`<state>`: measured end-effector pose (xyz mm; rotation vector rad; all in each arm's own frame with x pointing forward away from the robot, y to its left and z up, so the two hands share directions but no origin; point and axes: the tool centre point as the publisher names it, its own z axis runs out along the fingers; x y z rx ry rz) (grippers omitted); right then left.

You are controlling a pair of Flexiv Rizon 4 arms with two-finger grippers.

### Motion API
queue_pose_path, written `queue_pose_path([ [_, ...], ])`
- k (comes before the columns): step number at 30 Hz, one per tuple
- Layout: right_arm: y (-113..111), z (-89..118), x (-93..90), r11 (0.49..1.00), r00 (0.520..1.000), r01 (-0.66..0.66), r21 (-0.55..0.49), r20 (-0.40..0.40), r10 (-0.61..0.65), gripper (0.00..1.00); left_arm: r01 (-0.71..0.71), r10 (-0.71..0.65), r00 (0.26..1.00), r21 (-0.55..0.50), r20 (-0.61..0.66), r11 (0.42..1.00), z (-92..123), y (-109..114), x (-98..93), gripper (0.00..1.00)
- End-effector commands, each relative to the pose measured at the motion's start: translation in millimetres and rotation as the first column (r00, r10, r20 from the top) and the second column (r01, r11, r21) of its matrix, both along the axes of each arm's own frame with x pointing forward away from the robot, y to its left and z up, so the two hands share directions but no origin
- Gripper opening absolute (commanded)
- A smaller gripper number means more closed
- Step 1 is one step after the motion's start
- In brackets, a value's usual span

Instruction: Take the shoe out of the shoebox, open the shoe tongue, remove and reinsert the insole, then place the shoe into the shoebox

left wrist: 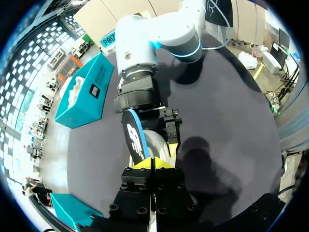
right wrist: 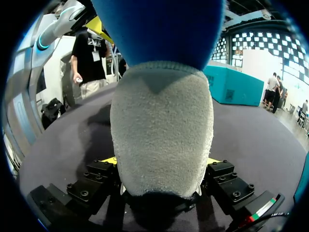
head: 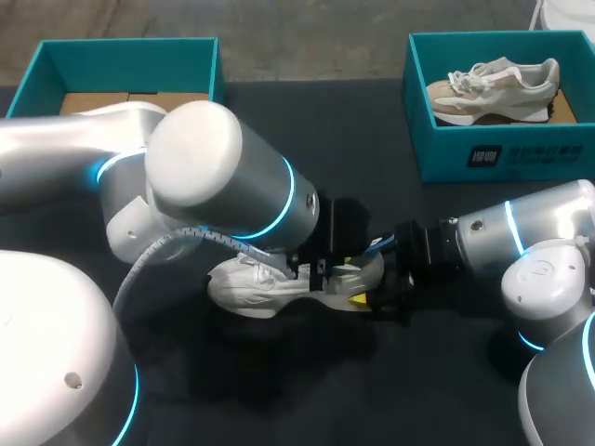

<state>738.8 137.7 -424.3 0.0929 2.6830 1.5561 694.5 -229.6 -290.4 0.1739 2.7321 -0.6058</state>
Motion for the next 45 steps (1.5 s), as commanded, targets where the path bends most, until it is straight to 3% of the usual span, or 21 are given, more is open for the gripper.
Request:
queue_pose_path([
  [1, 1, -2, -2.3, 1.000, 1.000, 0.001, -0.006, 0.000, -0.001, 0.00, -0.005, 0.005, 1.000, -0.004, 0.007, 1.000, -1, 0, -1.6, 0.02],
  [3, 1, -2, -2.3, 1.000, 1.000, 0.001, -0.006, 0.000, -0.001, 0.00, -0.009, 0.009, 1.000, -0.006, 0.013, 1.000, -1, -1, -2.4, 0.06],
  [8, 1, -2, -2.3, 1.000, 1.000, 0.001, -0.006, 0.000, -0.001, 0.00, -0.023, 0.023, 0.999, -0.002, 0.033, 1.000, -1, -1, -3.7, 0.40],
  [9, 1, -2, -2.3, 1.000, 1.000, 0.001, -0.006, 0.000, -0.001, 0.00, -0.026, 0.027, 0.999, -0.004, 0.034, 1.000, -1, -1, -3.8, 0.41],
  [45, 1, -2, -2.3, 1.000, 1.000, 0.001, -0.006, 0.000, -0.001, 0.00, -0.063, 0.066, 0.996, -0.064, 0.054, 0.996, -35, -10, 28.1, 0.35],
])
